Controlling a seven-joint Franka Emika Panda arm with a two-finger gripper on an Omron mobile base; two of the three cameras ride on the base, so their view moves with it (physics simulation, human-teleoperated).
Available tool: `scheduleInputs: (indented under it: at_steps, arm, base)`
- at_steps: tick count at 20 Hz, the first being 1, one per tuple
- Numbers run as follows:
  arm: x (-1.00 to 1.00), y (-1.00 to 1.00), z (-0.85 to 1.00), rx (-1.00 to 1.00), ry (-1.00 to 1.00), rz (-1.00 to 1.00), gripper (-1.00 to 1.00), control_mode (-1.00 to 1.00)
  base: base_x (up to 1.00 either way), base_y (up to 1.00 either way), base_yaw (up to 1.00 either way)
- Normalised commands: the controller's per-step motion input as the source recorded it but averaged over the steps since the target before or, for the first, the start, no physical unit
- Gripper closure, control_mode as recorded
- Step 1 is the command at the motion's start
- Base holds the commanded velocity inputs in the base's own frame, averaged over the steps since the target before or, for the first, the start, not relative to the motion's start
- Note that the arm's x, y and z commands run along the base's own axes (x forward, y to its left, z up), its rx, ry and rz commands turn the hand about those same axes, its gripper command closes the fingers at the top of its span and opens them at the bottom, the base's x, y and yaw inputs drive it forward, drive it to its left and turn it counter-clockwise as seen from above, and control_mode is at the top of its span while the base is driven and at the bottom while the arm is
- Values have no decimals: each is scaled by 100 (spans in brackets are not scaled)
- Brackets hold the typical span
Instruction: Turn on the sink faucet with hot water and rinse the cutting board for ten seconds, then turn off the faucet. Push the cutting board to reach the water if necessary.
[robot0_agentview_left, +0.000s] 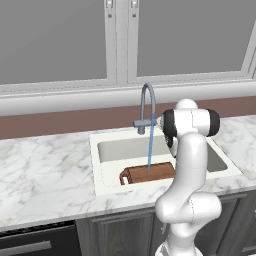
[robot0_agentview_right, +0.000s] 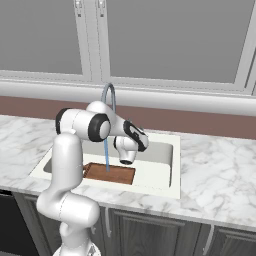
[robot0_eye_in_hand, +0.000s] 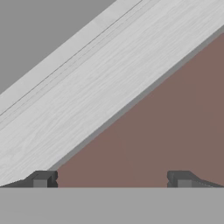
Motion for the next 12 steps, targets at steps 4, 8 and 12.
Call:
scheduleInputs:
  at_steps: [4,8,12]
  arm:
    - [0,0,-4,0,0,0,-100,-100]
    - [0,0,-1,0,0,0,-100,-100]
    - [0,0,0,0,0,0,-100,-100]
  base:
    - [0,0,0]
    - [0,0,0]
    - [0,0,0]
